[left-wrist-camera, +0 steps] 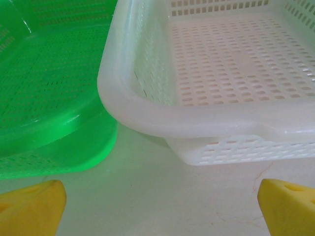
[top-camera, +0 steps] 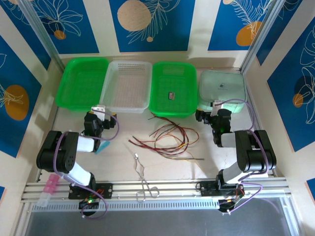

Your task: Untangle the cables

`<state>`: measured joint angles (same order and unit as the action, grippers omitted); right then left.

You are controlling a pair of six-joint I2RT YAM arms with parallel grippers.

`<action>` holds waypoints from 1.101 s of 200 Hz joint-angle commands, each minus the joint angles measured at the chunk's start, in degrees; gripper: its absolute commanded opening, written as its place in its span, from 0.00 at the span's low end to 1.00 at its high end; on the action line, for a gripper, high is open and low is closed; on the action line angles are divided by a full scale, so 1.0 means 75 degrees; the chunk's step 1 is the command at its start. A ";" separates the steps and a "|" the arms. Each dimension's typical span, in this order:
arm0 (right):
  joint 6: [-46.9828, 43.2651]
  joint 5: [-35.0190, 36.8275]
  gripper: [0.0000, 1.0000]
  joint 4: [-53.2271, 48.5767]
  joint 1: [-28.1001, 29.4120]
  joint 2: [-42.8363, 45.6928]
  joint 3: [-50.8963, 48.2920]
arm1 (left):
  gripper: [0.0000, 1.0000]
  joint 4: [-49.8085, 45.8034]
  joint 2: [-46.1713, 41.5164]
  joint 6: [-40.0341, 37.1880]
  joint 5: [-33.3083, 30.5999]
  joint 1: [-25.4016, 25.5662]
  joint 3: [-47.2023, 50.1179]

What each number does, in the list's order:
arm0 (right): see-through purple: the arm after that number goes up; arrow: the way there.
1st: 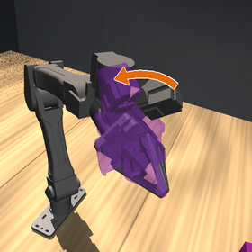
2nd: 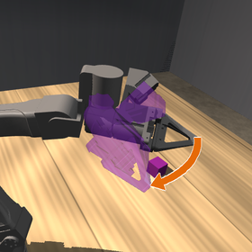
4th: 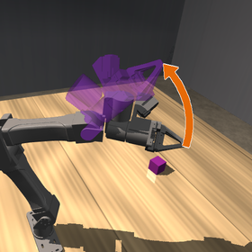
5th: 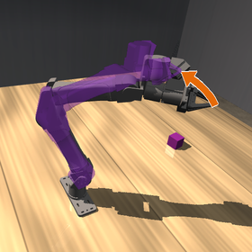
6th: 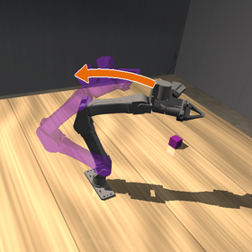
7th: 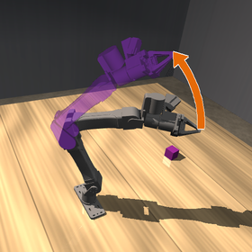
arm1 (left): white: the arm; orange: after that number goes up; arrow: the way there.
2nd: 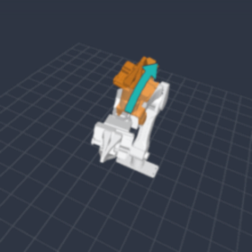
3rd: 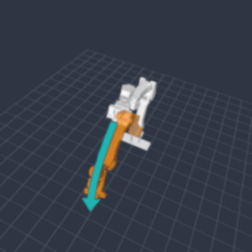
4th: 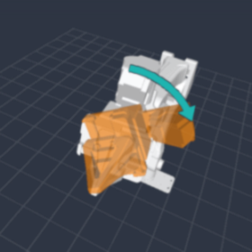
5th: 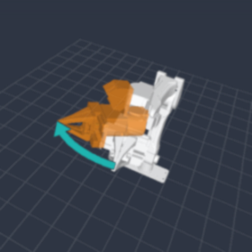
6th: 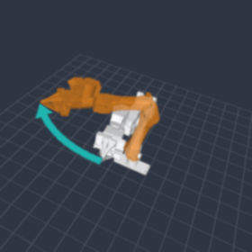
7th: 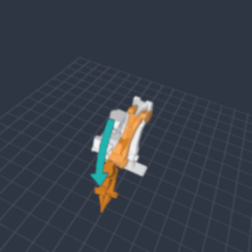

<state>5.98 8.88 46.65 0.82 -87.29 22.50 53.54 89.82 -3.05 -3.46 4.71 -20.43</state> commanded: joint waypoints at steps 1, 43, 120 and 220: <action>0.0047 -0.0106 0.99 0.0062 -0.0051 0.0031 0.0132 | 0.99 0.0052 -0.0029 0.0073 -0.0099 -0.0077 -0.0132; -0.0005 0.0300 0.99 0.0795 0.0113 0.0810 -0.0619 | 0.99 -0.0094 -0.1054 0.0016 -0.0305 0.0004 0.0240; 0.2100 0.2080 0.99 -0.5515 0.0295 0.4015 0.0776 | 0.99 -0.4351 -0.4717 0.0542 -0.0565 0.0073 -0.0234; 0.8420 0.0622 0.99 -1.1654 0.2445 0.6013 0.1273 | 0.94 -1.0017 -0.6557 0.2275 0.1373 0.0996 -0.1742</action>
<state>53.63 18.00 -33.06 14.57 -46.17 34.81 -11.40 42.83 8.62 1.56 9.98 -33.91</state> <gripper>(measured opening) 0.993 0.931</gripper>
